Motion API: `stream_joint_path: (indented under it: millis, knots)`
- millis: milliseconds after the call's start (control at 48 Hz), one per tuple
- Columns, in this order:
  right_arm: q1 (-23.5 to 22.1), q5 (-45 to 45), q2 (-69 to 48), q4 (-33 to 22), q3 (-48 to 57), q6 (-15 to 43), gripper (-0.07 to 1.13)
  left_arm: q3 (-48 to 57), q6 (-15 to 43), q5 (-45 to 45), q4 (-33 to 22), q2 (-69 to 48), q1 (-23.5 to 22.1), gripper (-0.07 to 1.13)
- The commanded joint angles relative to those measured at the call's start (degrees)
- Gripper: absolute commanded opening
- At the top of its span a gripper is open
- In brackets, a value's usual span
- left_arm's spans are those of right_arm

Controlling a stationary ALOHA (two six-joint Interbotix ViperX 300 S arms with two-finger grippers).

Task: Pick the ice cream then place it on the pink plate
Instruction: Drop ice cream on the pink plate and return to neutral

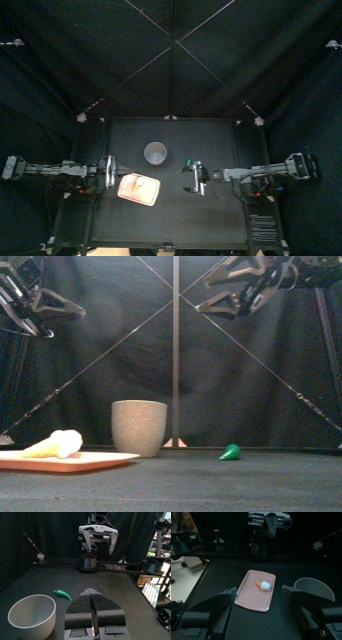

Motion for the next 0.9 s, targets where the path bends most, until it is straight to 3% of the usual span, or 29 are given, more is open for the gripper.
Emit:
stream_joint_path:
  millis: [21, 438, 896]
  knots:
    - [0.53, -1.41, -7.29, 0.53, 3.96, -0.09, 1.04, -0.88, 0.09, -0.53, 0.26, 0.09, 0.09, -0.03]
    - [2.20, -2.29, -29.79, 0.44, 17.14, -0.09, 1.04, -1.05, 0.09, -0.62, 0.35, 0.00, 0.09, -0.03]
    - [1.85, -1.41, -33.13, 0.88, 17.75, -0.09, 1.04, -1.41, 0.09, -1.32, 0.35, 0.00, 0.09, -0.03]
